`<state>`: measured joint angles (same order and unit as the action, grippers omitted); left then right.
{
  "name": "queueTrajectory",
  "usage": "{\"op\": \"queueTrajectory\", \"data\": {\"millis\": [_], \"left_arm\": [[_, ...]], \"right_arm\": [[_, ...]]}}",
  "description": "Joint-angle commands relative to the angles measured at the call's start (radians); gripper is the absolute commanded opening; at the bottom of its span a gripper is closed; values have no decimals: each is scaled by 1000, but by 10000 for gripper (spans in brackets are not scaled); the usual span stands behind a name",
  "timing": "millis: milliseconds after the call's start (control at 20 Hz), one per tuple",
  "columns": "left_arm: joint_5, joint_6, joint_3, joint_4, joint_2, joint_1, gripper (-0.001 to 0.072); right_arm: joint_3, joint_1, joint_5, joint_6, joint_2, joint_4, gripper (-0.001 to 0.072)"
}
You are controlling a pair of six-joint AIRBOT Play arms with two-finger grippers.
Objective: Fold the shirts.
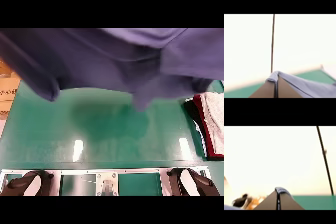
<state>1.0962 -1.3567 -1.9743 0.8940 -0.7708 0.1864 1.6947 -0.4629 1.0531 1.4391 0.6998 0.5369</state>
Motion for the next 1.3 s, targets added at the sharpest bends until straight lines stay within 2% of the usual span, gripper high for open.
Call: {"op": "queueTrajectory", "data": {"millis": [0, 50, 100, 200, 300, 400, 550, 650, 850, 1050, 1250], "left_arm": [[32, -21, -230, 45, 9, 0, 26], [40, -25, -231, 73, 9, 0, 26], [60, -41, -224, 119, 8, 0, 26], [72, -60, -166, 195, 7, 0, 26], [65, -60, -64, 240, 2, 0, 25], [74, -66, 59, 249, -31, 0, 26], [68, -68, 260, 234, -142, 0, 26], [53, -16, 392, 155, -255, 0, 26], [-55, 185, 610, -52, -536, -44, 26], [-227, 206, 619, -77, -816, -112, 26], [-370, 206, 529, -136, -894, -114, 25]], "right_arm": [[199, -1, -51, 117, -44, 114, 46], [230, 0, -51, 136, -46, 155, 90], [248, 0, -51, 136, -47, 177, 90], [257, 0, -50, 134, -46, 204, 13], [229, 0, -50, 135, -28, 234, 11], [145, 0, -34, 134, 14, 233, 9], [-97, 3, -37, 92, 106, 230, 10], [-288, 43, -102, 33, 183, 230, 10], [-550, 179, -316, -76, 440, 230, 10], [-478, 212, -394, -90, 792, 188, 10], [-276, 211, -372, -90, 988, 188, 10]]}}
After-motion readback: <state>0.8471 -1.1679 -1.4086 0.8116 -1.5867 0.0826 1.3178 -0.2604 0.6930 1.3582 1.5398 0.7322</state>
